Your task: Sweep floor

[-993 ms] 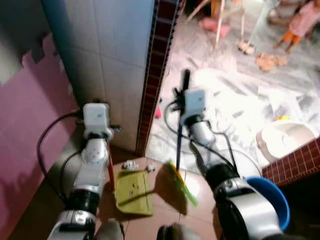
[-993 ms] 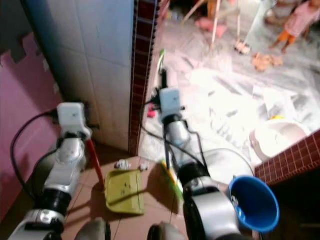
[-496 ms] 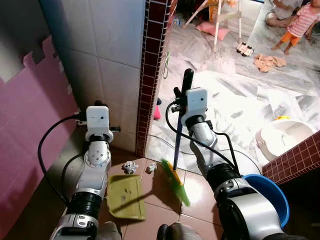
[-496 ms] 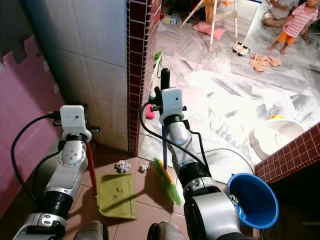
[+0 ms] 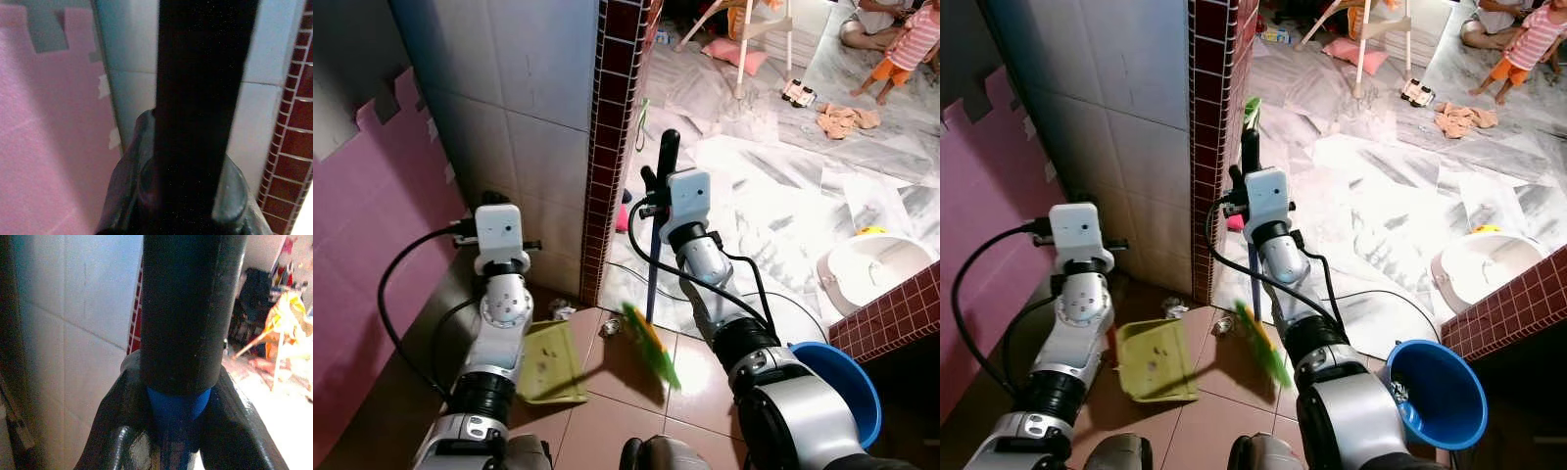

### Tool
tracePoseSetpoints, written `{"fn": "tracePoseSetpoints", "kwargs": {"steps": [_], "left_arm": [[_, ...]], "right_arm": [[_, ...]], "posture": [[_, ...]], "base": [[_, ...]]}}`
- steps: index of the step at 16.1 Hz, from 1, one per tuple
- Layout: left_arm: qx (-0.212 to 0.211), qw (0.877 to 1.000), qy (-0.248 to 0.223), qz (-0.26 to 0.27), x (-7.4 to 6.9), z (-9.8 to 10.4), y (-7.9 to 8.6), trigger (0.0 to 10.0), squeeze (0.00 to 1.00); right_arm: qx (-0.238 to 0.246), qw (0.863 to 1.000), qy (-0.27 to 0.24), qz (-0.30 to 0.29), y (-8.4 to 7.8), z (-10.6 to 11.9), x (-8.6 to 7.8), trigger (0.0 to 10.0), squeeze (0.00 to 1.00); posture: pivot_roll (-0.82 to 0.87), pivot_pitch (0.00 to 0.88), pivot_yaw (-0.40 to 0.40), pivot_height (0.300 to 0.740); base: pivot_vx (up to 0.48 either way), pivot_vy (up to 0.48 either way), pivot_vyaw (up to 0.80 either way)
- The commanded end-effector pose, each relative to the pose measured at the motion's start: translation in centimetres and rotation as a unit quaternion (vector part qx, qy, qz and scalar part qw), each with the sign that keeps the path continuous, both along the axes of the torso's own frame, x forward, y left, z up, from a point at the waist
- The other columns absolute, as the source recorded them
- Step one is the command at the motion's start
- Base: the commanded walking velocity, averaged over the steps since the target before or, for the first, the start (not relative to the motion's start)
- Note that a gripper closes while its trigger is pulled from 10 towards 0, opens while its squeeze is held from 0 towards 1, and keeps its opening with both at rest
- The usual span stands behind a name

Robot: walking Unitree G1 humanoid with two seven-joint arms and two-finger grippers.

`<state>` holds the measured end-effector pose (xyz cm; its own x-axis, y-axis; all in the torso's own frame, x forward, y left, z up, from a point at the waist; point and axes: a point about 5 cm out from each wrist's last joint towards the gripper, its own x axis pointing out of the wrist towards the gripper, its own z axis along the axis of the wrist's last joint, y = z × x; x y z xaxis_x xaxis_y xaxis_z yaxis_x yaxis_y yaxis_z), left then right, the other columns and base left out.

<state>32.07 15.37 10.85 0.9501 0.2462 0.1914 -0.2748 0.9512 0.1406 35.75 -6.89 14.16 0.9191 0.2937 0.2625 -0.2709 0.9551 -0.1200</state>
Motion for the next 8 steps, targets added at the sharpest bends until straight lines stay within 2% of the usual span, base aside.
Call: {"fn": "tracePoseSetpoints", "kwargs": {"steps": [1,4,6,8], "left_arm": [[-0.006,1.0,-0.027,-0.012,0.5,1.0,-1.1,10.0,0.0],[-0.007,0.999,-0.025,-0.027,0.5,0.7,-1.9,10.0,0.0],[-0.004,0.999,-0.024,-0.029,0.5,0.6,-2.1,10.0,0.0],[-0.002,0.999,-0.023,-0.03,0.6,0.5,-2.1,10.0,0.0]], "right_arm": [[-0.012,0.999,-0.041,0.009,0.4,1.6,0.3,10.0,0.0],[-0.006,0.998,-0.041,0.041,1.6,1.4,-0.2,10.0,0.0],[0.006,0.993,-0.015,0.116,3.3,0.5,-1.1,10.0,0.0],[0.021,0.987,-0.001,0.159,4.2,0.0,-1.7,10.0,0.0]], "posture": [[0.06,0.068,-0.109,0.74],[0.06,0.068,-0.11,0.74],[0.06,0.07,-0.114,0.74],[0.06,0.07,-0.114,0.74]], "base": [[0.0,0.0,0.0],[0.0,0.0,0.0],[0.0,0.0,0.0],[0.0,0.0,0.0]]}}
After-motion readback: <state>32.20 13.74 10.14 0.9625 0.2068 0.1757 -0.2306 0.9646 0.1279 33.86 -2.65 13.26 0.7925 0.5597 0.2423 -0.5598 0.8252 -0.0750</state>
